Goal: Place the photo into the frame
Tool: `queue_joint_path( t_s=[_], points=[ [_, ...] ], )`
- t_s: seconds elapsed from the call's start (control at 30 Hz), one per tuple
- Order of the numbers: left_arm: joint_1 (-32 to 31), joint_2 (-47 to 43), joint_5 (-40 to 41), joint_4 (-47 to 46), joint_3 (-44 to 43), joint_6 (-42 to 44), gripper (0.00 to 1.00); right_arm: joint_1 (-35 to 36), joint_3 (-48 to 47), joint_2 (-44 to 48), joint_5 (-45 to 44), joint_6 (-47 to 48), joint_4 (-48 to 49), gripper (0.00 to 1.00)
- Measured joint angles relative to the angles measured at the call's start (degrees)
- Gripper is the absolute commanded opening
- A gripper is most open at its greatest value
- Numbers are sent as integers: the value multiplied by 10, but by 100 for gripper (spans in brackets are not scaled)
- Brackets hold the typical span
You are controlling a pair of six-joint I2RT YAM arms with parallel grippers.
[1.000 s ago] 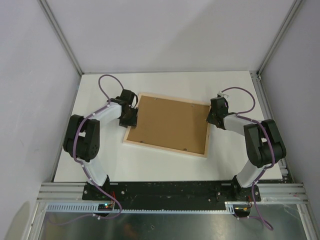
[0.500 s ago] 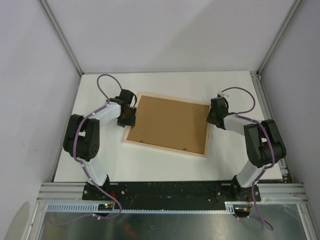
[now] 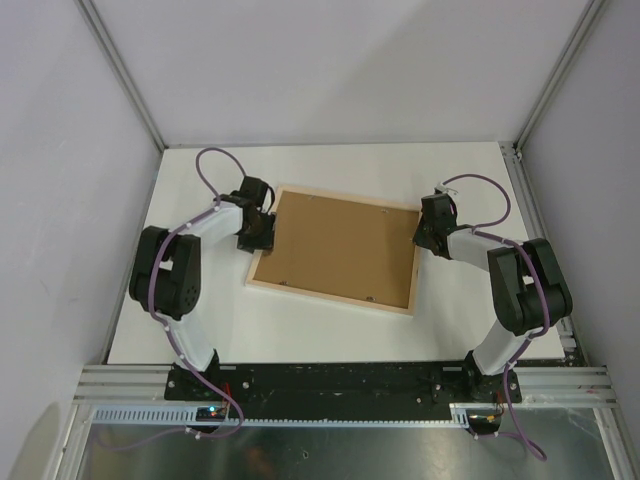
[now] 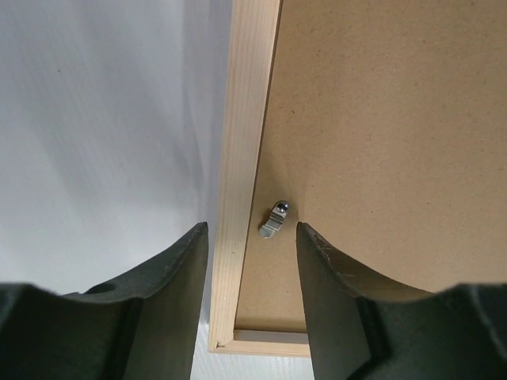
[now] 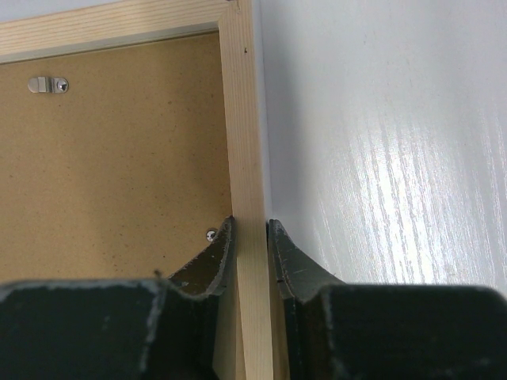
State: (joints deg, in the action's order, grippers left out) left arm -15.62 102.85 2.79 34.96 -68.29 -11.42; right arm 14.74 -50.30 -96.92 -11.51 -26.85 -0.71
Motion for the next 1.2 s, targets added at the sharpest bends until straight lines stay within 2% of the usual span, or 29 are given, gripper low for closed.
queue_joint_path(
  t_s=[0.2, 0.4, 0.63, 0.8, 1.0, 1.07, 1.2],
  points=[
    [0, 14, 2, -1, -4, 0, 46, 0, 0, 0, 0, 0, 0, 0],
    [1, 17, 12, -1, -5, 1, 22, 0, 0, 0, 1, 0, 0, 0],
    [3, 16, 15, 2, -7, 11, 10, -1, 0, 0, 2, 1, 0, 0],
    [3, 16, 13, 2, -7, 11, 5, -1, 0, 0, 2, 1, 0, 3],
    [3, 16, 11, 2, -7, 9, 2, -2, 0, 1, 5, 2, 0, 19],
    [3, 16, 10, 2, -6, 9, 5, -2, 0, 3, 7, 2, -3, 25],
    [4, 14, 11, 1, -4, 1, 13, -2, 0, 8, 11, 1, -16, 29]
  ],
)
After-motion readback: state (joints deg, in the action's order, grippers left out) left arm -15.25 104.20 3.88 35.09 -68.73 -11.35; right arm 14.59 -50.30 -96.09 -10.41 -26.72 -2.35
